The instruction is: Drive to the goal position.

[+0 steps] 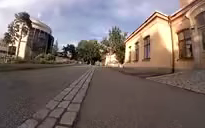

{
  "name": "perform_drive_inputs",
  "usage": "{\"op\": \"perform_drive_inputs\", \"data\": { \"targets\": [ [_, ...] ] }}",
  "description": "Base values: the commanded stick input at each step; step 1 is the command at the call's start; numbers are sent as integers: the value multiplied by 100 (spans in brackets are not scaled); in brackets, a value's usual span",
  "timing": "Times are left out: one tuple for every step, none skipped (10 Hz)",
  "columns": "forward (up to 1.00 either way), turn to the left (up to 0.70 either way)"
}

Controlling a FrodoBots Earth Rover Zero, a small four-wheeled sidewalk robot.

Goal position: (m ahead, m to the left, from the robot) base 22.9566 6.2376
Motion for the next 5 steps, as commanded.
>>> {"op": "perform_drive_inputs", "data": {
  "targets": [
    [45,0],
    [45,0],
    [45,0],
    [45,0],
    [45,0]
  ]
}}
